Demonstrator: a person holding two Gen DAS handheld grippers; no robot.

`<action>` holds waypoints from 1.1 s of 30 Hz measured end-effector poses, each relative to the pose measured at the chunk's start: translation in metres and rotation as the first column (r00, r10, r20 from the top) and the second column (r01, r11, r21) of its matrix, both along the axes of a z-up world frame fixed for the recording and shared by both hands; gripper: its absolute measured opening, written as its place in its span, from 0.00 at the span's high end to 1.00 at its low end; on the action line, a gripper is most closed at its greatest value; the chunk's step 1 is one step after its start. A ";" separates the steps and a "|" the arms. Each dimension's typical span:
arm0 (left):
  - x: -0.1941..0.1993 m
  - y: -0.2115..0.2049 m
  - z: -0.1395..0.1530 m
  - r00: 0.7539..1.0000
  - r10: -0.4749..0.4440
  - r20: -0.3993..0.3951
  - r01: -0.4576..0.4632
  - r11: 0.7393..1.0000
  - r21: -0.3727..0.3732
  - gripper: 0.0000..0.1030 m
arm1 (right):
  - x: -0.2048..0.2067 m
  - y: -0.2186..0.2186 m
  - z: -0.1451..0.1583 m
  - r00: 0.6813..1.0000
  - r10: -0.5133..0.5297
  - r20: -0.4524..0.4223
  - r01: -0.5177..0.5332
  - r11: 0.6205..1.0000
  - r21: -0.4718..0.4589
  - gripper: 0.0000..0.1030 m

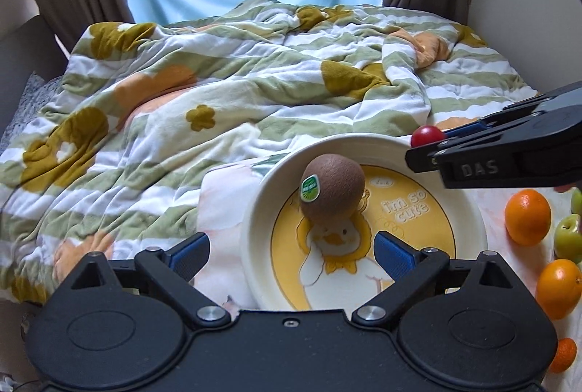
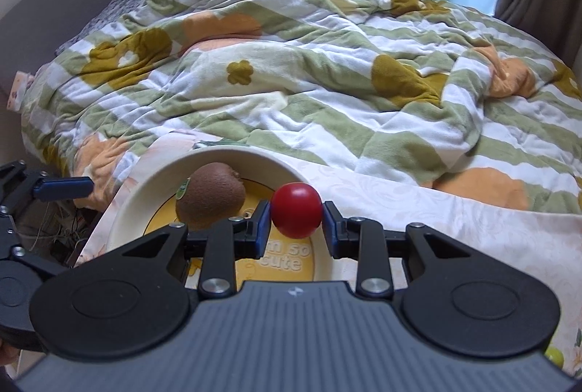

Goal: Organize fruits
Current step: 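Lower the red tomato into the bowl beside the kiwi and open the right tool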

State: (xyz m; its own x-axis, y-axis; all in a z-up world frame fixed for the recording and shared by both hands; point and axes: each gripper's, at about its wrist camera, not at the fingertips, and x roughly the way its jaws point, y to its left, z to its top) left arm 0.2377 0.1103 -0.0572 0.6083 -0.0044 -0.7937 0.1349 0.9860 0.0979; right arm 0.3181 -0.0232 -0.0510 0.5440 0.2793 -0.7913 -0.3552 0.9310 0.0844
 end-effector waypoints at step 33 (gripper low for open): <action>-0.059 0.015 0.025 0.998 0.028 0.053 -0.027 1.000 -0.015 0.04 | -0.037 0.019 -0.007 0.991 0.031 0.130 -0.023 0.998 -0.060 0.00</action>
